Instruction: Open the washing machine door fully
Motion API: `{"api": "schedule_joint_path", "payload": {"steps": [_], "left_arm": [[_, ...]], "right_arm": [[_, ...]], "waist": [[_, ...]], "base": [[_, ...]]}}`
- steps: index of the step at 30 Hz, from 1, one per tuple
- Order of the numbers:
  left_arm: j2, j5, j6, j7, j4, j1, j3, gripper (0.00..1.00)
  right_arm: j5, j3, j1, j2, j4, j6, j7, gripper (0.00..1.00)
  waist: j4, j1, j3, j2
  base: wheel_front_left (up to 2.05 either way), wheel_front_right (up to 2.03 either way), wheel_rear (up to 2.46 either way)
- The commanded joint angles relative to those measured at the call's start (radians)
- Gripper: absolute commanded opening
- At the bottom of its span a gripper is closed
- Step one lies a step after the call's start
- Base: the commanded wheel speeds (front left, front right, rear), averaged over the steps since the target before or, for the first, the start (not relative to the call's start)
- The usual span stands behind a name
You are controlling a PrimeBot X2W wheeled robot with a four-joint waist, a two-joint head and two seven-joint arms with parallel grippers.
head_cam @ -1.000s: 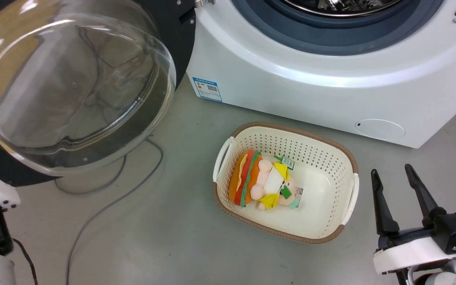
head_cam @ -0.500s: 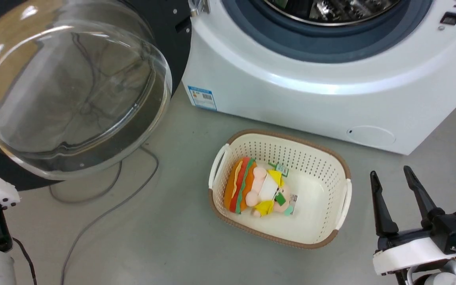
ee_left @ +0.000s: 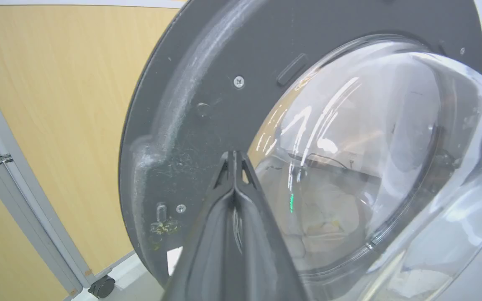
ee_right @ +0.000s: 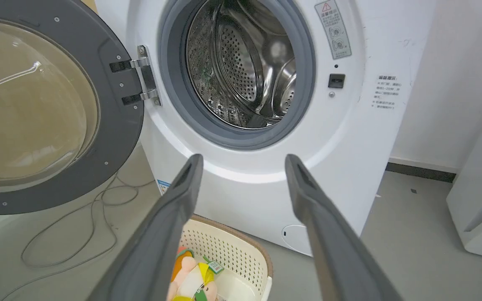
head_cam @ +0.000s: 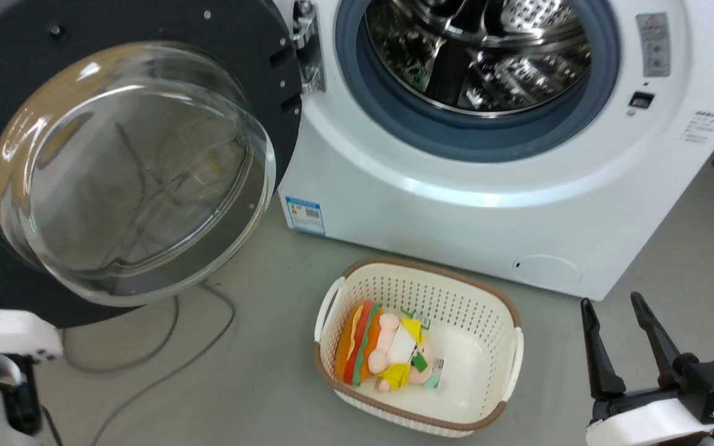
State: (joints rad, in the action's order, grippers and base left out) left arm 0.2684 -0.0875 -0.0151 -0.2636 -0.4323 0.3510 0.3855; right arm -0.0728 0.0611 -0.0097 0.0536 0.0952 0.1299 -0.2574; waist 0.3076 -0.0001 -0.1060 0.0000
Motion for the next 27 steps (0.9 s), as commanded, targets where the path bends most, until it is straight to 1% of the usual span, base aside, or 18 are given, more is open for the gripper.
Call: {"api": "schedule_joint_path", "payload": {"steps": [1, 10, 11, 12, 18, 19, 27], "left_arm": [[-0.020, 0.014, -0.009, 0.002, 0.033, -0.038, -0.014, 0.00], [-0.113, 0.057, -0.031, 0.002, 0.233, -0.181, -0.091, 0.00], [-0.121, 0.056, -0.039, 0.002, 0.245, -0.194, -0.102, 0.27], [-0.127, 0.057, -0.044, 0.002, 0.260, -0.206, -0.112, 1.00], [-0.157, 0.060, -0.071, 0.002, 0.317, -0.268, -0.181, 1.00], [-0.169, 0.055, -0.077, 0.002, 0.322, -0.288, -0.204, 1.00], [-0.193, 0.034, -0.091, 0.002, 0.312, -0.326, -0.264, 1.00]], "right_arm": [[-0.008, 0.002, 0.014, -0.003, 0.002, 0.001, -0.004, 1.00], [-0.029, 0.000, 0.053, -0.003, 0.001, 0.001, -0.004, 1.00], [-0.029, 0.000, 0.055, -0.003, -0.001, 0.001, -0.004, 1.00], [-0.030, 0.000, 0.057, -0.003, -0.001, 0.001, -0.004, 1.00], [-0.028, 0.004, 0.070, -0.003, -0.004, 0.001, -0.004, 1.00], [-0.025, 0.001, 0.075, -0.003, -0.006, 0.001, -0.004, 1.00], [-0.021, 0.000, 0.086, -0.003, -0.014, 0.001, -0.004, 1.00]], "waist": [[-0.013, 0.0001, 0.031, 0.0000], [-0.060, 0.0001, 0.097, 0.0000], [-0.067, 0.0001, 0.101, 0.0000], [-0.075, 0.0001, 0.105, 0.0000], [-0.121, 0.0001, 0.129, 0.0000], [-0.149, 0.0001, 0.137, 0.0000], [-0.229, 0.0001, 0.149, 0.0000]], "base": [[0.00, 0.00, 0.00], [0.00, 0.00, 0.00], [0.00, 0.00, 0.00], [0.00, 0.00, 0.00], [0.00, 0.00, 0.00], [0.00, 0.00, 0.00], [0.00, 0.00, 0.00]]}}
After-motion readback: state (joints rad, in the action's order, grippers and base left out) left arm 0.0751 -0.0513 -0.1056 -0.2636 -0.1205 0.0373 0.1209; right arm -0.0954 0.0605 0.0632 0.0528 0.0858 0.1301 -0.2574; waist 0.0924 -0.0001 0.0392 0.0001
